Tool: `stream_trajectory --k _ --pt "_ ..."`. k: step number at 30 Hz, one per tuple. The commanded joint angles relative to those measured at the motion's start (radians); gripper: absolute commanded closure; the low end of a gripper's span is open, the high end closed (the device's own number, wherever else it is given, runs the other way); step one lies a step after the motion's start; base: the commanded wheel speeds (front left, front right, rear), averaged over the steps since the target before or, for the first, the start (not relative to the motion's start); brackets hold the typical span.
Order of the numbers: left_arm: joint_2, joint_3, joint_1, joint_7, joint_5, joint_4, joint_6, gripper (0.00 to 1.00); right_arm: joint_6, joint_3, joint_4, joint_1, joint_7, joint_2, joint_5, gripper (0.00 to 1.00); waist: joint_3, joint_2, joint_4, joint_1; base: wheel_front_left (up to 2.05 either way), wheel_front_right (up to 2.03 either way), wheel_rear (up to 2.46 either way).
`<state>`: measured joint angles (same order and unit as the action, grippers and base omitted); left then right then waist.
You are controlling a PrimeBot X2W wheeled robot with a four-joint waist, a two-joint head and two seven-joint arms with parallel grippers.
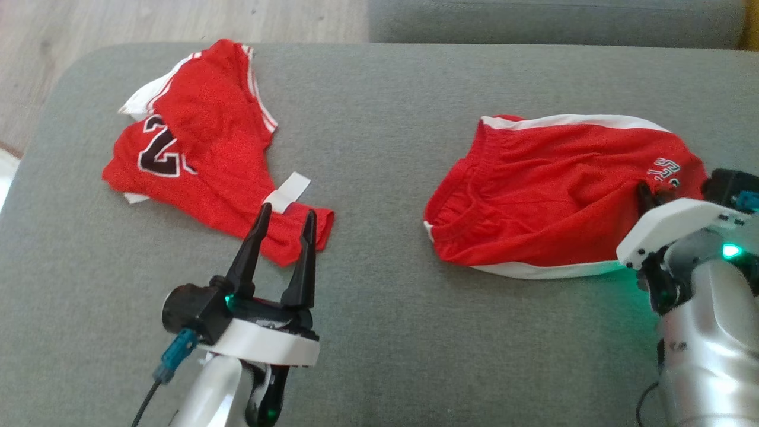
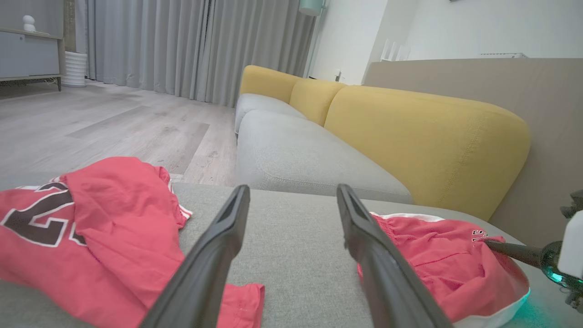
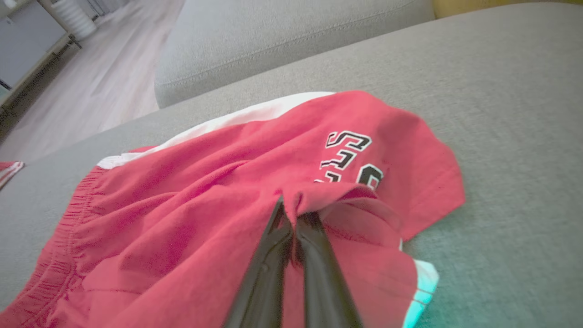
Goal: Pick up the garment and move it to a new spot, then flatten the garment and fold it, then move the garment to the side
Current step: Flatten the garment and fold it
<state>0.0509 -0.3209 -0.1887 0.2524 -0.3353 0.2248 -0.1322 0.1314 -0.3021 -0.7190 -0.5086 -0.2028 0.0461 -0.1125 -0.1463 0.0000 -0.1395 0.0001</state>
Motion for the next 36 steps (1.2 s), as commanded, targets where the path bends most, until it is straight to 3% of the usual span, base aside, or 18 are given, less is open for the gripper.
stream_trajectory --k 1,6,7,8,12,17,26,36 --pt "0.000 0.024 -0.043 0.009 -0.007 -0.026 0.002 0.00 -0.001 0.013 0.014 -0.051 0.004 0.004 0.023 1.00 -0.011 0.0000 -0.016 -0.0001 0.00 0.00 0.00" --pt "0.000 0.017 -0.049 0.009 -0.014 -0.023 0.002 0.00 -0.001 -0.042 -0.125 -0.129 0.017 0.004 0.148 1.00 -0.023 0.0000 -0.041 -0.0001 0.00 0.00 0.00" --pt "0.000 0.018 -0.048 0.009 -0.014 -0.024 0.002 0.00 -0.001 -0.044 -0.145 -0.138 0.025 0.004 0.177 0.79 -0.024 0.0000 -0.042 -0.0001 0.00 0.00 0.00" --pt "0.000 0.019 -0.048 0.009 -0.015 -0.024 0.002 0.00 -0.001 -0.049 -0.161 -0.146 0.036 0.004 0.206 0.00 -0.025 0.0000 -0.043 -0.0001 0.00 0.00 0.00" --pt "0.000 0.031 -0.046 0.009 -0.012 -0.024 0.002 0.00 -0.001 -0.052 -0.191 -0.157 0.097 0.004 0.324 0.00 -0.022 0.0000 -0.032 -0.0001 0.00 0.00 0.00" --pt "0.000 0.048 -0.047 0.009 -0.008 -0.028 0.002 0.00 -0.001 -0.024 -0.195 -0.153 0.211 0.004 0.373 0.00 -0.009 0.0000 0.003 -0.0001 0.00 0.00 0.00" --pt "0.000 0.090 -0.025 0.009 0.004 -0.045 0.002 0.00 -0.001 0.117 -0.119 -0.060 0.382 0.004 0.231 0.00 0.025 0.0000 0.107 -0.0001 0.00 0.00 0.00" --pt "0.000 0.104 -0.011 0.009 0.014 -0.062 0.002 0.00 -0.001 0.239 0.197 0.190 0.433 0.004 0.062 0.00 0.044 0.0000 0.190 -0.0001 0.00 0.00 0.00"
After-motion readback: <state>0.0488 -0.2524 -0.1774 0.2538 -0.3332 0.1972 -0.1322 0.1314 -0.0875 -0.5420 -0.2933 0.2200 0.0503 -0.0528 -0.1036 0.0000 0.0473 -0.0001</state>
